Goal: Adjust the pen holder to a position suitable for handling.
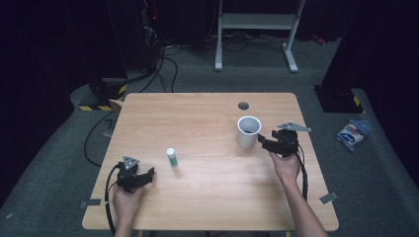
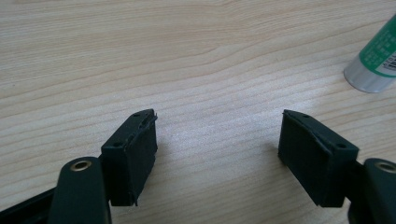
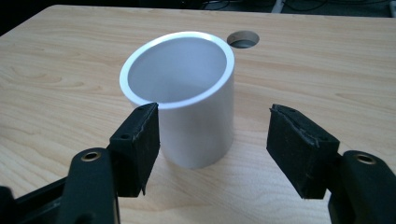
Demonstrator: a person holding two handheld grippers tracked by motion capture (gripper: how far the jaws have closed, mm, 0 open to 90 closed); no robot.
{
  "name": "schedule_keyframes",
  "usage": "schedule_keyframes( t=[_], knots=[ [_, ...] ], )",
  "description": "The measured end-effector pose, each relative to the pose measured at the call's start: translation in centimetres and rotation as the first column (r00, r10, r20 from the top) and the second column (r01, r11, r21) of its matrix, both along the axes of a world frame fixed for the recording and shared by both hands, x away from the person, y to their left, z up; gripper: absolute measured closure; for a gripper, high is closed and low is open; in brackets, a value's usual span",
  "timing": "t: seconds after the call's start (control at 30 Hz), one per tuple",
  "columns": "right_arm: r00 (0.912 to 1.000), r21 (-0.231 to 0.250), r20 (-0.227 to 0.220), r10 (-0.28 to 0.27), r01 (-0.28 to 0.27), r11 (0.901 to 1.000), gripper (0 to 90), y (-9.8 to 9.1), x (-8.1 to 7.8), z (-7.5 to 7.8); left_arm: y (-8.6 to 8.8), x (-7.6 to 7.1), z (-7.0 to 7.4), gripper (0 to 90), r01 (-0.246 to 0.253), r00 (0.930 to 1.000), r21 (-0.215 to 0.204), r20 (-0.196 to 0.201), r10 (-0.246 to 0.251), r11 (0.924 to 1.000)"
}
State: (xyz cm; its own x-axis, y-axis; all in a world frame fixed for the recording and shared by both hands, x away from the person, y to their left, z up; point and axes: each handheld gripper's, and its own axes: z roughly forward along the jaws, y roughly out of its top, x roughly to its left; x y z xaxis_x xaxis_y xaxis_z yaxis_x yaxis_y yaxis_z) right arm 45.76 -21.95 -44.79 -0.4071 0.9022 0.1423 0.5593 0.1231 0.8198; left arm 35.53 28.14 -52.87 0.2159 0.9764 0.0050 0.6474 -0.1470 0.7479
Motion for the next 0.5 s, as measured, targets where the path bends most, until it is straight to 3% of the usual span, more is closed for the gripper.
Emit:
schedule_keyframes(
  t=[0.27, 0.4, 0.5],
  knots=[
    [0.9996, 0.007, -0.001, -0.029, 0.029, 0.9995, 35.3, 0.9, 1.4, 0.5, 0.0, 0.0, 0.0, 28.0, -0.001, 1.0000, 0.000, 0.001, 0.001, 1.0000],
    [0.9993, -0.006, 0.007, -0.038, 0.038, 0.9993, 35.6, 1.1, 1.8, 0.6, 0.0, 0.0, 0.0, 28.0, -0.002, 1.0000, -0.002, 0.001, 0.002, 1.0000],
    [0.9992, -0.030, -0.012, -0.038, 0.038, 0.9988, 35.6, 1.6, 2.5, 0.4, -0.1, 0.0, 0.0, 26.8, 0.003, 1.0000, -0.002, -0.005, -0.003, 1.0000]
  ],
)
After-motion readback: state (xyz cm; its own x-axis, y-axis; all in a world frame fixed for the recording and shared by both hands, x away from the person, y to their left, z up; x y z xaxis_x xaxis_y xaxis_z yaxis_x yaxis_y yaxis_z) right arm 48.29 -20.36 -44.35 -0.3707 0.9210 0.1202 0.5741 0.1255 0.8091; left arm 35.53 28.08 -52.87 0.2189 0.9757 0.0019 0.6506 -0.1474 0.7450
